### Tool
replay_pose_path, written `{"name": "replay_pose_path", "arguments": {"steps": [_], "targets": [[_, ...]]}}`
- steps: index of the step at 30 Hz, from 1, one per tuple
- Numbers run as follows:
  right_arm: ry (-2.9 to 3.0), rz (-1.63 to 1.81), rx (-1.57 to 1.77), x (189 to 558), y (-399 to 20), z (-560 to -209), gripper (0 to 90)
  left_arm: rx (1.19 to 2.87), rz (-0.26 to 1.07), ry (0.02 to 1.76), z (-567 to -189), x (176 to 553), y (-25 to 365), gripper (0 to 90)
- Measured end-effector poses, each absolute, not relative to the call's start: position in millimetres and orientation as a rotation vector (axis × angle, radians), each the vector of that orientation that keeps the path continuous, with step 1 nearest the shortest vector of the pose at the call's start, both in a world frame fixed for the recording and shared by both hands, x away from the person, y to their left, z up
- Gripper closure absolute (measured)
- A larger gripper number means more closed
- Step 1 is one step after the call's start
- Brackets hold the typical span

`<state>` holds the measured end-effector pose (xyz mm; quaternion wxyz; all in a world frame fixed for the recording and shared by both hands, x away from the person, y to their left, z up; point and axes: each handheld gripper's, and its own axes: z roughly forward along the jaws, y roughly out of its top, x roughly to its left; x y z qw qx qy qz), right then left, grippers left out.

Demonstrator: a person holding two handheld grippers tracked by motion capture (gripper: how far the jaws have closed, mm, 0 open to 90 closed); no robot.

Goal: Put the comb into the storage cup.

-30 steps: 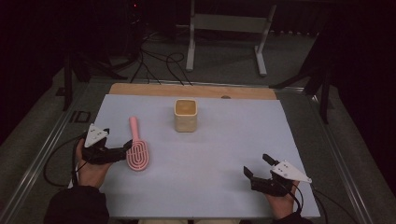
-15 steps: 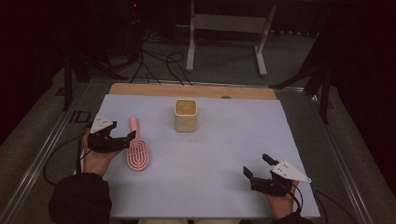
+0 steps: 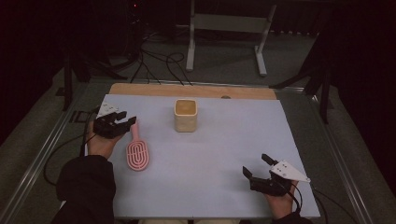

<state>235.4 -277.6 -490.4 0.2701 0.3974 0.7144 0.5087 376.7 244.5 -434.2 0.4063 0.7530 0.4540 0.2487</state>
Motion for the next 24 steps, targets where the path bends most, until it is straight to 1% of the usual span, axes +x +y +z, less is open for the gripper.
{"name": "replay_pose_path", "arguments": {"steps": [4, 6, 14, 17, 19, 24], "targets": [[1.926, 1.372, 1.07, 235.7, -277.4, -490.6, 10.6, 1.911, 0.636, 1.15, -435.6, 384.1, 245.8, 59.6], [1.926, 1.373, 1.069, 235.8, -277.3, -490.6, 10.7, 1.922, 0.652, 1.148, -436.3, 387.4, 246.4, 66.2], [1.927, 1.37, 1.065, 236.2, -277.2, -490.8, 10.7, 1.955, 0.667, 1.169, -441.4, 402.0, 245.6, 78.8], [1.925, 1.372, 1.067, 236.2, -277.4, -490.8, 10.7, 1.958, 0.664, 1.179, -443.3, 405.8, 243.9, 86.3], [1.924, 1.371, 1.068, 236.1, -277.6, -490.7, 10.6, 1.973, 0.66, 1.177, -445.4, 408.6, 241.4, 89.4], [1.921, 1.373, 1.068, 236.2, -277.9, -490.7, 10.7, 2.011, 0.636, 1.197, -453.6, 416.2, 235.4, 90.0]]}}
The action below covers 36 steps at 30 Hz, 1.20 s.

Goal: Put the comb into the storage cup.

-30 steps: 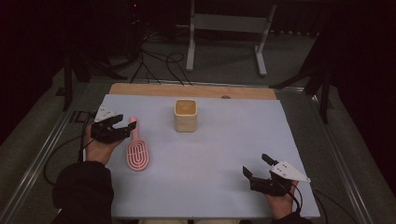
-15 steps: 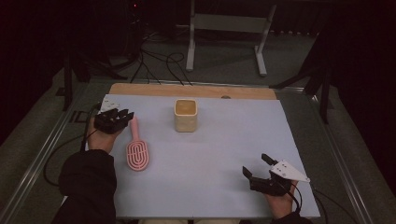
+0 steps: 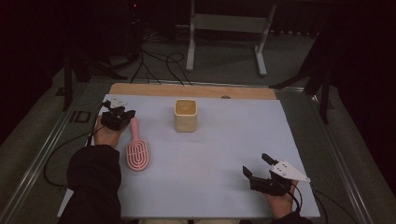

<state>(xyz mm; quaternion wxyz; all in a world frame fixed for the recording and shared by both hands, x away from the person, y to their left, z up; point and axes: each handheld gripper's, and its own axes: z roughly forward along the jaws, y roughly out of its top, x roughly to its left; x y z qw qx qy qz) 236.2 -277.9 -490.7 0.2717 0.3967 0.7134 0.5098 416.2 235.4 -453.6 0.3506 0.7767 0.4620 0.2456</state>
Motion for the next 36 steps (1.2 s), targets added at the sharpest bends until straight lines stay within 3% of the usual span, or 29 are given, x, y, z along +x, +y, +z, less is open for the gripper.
{"name": "replay_pose_path", "arguments": {"steps": [20, 36], "targets": [[1.92, 1.367, 1.069, 236.4, -278.1, -490.6, 10.7, 2.264, 0.565, 1.209, -485.2, 429.8, 209.5, 90.0], [1.928, 1.36, 1.067, 236.8, -277.4, -490.9, 10.9, 2.382, 0.563, 1.227, -494.6, 420.6, 222.4, 90.0]]}}
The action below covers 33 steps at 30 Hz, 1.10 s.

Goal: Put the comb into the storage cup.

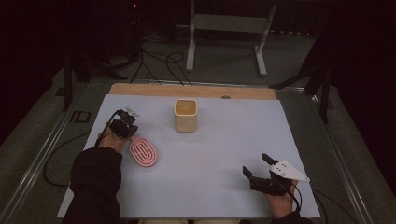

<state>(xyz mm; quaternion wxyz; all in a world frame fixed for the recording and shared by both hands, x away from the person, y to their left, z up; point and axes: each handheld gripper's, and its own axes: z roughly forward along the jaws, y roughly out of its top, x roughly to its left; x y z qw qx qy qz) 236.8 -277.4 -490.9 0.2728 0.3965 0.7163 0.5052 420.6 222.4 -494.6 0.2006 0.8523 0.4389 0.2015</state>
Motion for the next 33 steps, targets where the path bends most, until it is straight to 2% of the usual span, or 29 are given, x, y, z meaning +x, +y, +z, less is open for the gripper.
{"name": "replay_pose_path", "arguments": {"steps": [22, 33], "targets": [[1.934, 1.333, 1.085, 237.7, -275.9, -492.3, 11.0, 2.325, 0.462, 1.263, -492.9, 378.5, 248.9, 89.9], [1.934, 1.335, 1.084, 237.9, -276.0, -492.5, 11.0, 2.308, 0.478, 1.27, -495.0, 373.4, 247.6, 87.8]]}}
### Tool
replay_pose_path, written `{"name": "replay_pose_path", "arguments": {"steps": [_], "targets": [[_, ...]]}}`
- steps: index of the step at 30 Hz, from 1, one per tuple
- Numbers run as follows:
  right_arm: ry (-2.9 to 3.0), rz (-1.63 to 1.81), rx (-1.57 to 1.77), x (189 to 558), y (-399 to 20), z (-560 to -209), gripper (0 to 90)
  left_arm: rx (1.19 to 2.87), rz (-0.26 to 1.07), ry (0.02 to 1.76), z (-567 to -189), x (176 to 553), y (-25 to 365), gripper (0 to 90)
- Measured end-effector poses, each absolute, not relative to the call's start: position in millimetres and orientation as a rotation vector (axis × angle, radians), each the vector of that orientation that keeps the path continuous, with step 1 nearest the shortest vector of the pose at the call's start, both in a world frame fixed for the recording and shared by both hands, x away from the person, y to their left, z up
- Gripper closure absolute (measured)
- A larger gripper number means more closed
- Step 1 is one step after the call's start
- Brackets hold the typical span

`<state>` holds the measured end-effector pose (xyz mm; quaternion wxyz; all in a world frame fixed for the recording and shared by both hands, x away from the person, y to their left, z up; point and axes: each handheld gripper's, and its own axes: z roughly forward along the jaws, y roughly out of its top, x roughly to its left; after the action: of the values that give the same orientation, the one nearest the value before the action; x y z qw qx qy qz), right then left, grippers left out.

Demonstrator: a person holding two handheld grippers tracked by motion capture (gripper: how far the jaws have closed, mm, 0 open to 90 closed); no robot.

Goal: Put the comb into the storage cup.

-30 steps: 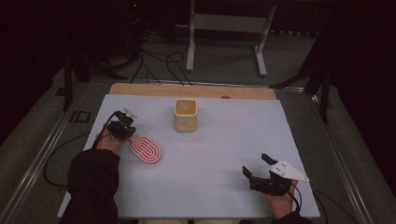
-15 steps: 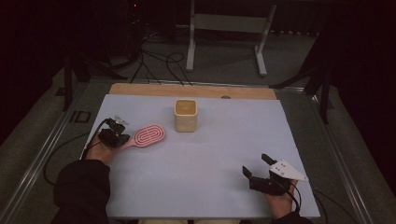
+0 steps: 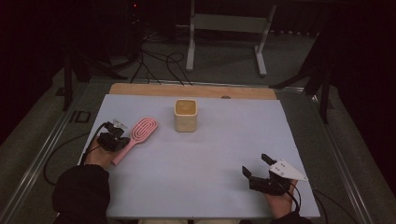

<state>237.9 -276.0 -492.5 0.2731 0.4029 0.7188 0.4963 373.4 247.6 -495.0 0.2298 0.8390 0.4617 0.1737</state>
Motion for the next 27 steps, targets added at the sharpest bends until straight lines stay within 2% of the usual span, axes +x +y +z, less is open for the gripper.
{"name": "replay_pose_path", "arguments": {"steps": [4, 10, 15, 20, 23, 25, 27], "targets": [[1.935, 1.34, 1.081, 237.9, -275.8, -492.6, 11.0, 2.236, 0.521, 1.28, -487.9, 369.4, 250.7, 80.2], [1.931, 1.353, 1.078, 237.8, -275.8, -492.5, 10.9, 2.02, 0.566, 1.259, -467.7, 350.4, 257.8, 59.5], [1.933, 1.361, 1.069, 237.3, -274.3, -492.1, 10.9, 1.913, 0.618, 1.191, -457.9, 325.8, 263.0, 53.5], [1.939, 1.371, 1.055, 236.4, -273.1, -491.5, 10.4, 1.83, 0.738, 1.168, -460.7, 297.4, 263.2, 32.8], [1.948, 1.382, 1.038, 235.8, -271.7, -491.3, 10.0, 1.791, 0.75, 1.188, -465.8, 284.8, 263.8, 21.6], [1.956, 1.38, 1.032, 235.4, -270.3, -491.4, 9.9, 1.758, 0.759, 1.216, -470.5, 277.7, 263.6, 15.4], [1.959, 1.385, 1.027, 235.2, -268.8, -491.3, 9.9, 1.751, 0.759, 1.224, -473.5, 273.7, 261.7, 14.2]]}}
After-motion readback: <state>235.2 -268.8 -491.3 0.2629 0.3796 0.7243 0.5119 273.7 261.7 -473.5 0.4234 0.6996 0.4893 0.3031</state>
